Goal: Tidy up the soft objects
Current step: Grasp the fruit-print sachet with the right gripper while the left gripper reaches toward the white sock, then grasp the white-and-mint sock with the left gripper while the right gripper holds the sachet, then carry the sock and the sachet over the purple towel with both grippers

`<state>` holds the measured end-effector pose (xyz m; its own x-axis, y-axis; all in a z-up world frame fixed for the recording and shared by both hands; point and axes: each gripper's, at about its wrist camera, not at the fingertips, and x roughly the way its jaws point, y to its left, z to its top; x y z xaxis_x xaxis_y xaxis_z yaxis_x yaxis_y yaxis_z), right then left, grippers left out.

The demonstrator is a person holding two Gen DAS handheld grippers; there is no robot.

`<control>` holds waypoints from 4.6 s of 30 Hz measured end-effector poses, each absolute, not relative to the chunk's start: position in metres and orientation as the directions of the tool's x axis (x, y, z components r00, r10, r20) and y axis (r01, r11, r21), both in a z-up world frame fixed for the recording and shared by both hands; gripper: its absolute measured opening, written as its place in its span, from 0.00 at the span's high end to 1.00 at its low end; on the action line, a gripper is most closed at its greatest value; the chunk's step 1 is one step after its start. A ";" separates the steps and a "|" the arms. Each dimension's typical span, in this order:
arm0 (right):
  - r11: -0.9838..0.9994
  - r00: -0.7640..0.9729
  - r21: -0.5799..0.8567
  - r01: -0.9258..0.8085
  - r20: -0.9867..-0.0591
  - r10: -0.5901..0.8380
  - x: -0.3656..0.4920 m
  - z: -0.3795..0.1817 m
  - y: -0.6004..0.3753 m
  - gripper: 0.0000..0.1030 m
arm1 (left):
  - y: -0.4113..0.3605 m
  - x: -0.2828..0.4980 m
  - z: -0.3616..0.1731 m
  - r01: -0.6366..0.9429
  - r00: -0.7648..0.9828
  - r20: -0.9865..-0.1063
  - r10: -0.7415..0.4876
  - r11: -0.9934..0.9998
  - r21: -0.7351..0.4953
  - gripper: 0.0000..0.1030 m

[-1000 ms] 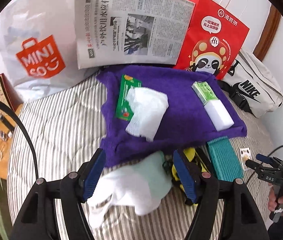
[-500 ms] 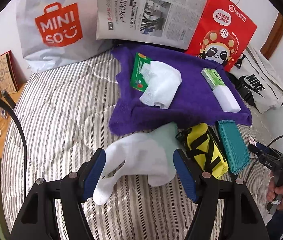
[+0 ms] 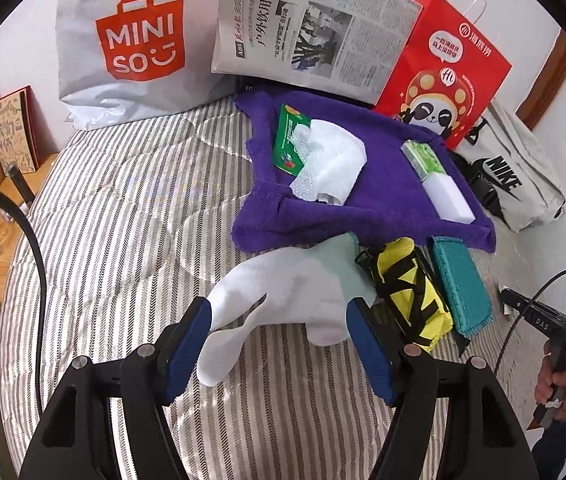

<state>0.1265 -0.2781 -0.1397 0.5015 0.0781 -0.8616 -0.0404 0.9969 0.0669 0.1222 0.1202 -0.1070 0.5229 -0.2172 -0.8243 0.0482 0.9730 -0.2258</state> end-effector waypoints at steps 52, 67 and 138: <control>0.995 0.527 0.083 -0.059 -0.844 0.102 0.104 -0.146 -0.270 0.69 | 0.112 0.115 -0.116 0.084 0.484 -0.849 -0.213 0.977 -0.198 0.34; 0.989 0.530 0.127 -0.080 -0.835 0.150 0.109 -0.140 -0.272 0.68 | 0.082 0.150 -0.128 0.154 0.474 -0.853 -0.217 0.975 -0.162 0.29; 0.950 0.598 0.149 -0.275 -0.747 0.290 0.241 -0.061 -0.177 0.68 | 0.095 0.213 -0.050 0.191 0.602 -0.722 -0.341 0.939 -0.285 0.73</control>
